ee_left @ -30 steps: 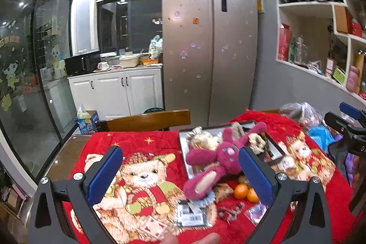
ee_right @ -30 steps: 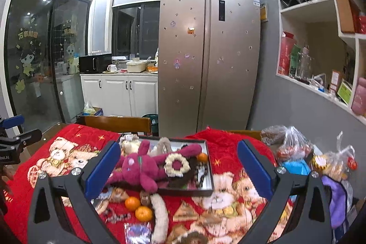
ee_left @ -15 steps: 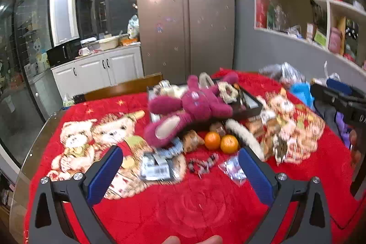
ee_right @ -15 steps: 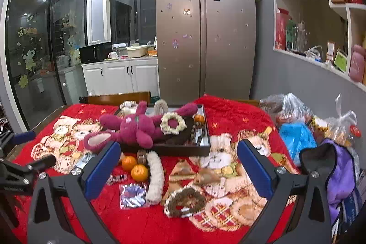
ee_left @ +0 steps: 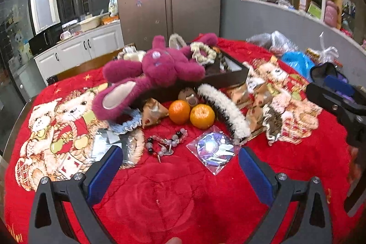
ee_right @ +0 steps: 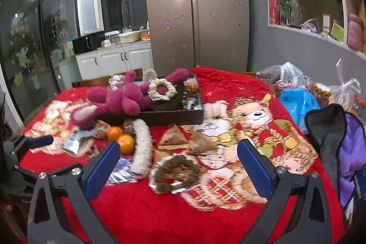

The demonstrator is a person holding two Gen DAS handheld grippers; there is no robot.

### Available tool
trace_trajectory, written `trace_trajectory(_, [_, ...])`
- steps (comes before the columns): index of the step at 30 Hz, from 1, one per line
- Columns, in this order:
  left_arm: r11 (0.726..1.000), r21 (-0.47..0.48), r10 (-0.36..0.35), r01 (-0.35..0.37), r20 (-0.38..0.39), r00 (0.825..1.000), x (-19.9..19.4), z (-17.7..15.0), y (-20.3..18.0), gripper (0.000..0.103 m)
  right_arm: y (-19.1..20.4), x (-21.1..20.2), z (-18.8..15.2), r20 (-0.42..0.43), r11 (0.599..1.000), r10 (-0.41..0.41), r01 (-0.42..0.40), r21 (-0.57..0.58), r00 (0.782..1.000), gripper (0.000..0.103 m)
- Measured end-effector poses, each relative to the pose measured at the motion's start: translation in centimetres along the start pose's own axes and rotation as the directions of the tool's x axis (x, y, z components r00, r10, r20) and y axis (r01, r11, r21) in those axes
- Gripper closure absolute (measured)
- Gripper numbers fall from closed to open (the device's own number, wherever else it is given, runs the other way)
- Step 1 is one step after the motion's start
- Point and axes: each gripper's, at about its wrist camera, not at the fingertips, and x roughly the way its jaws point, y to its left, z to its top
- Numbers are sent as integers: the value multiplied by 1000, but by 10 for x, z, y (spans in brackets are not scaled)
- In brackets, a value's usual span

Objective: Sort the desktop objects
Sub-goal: 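Withdraw both open tools from the box back over the quilt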

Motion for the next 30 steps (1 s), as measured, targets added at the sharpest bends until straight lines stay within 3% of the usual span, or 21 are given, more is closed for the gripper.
trace_trajectory(12, [999,20,-43,46,-106,993,54,-1,-19,0,-2,31,-16,-70,999,41,-43,-22,997,0])
trace_trajectory(17, [999,28,-33,37,-151,988,78,-3,-24,0,-5,46,-22,-104,997,79,-80,-4,991,0])
trace_trajectory(22, [998,2,-66,67,-173,983,90,-2,-21,0,-14,59,-29,-136,995,93,-89,37,986,1])
trace_trajectory(30, [998,18,-60,64,-173,983,93,-3,-24,0,-8,83,-43,-222,992,124,-118,39,967,19])
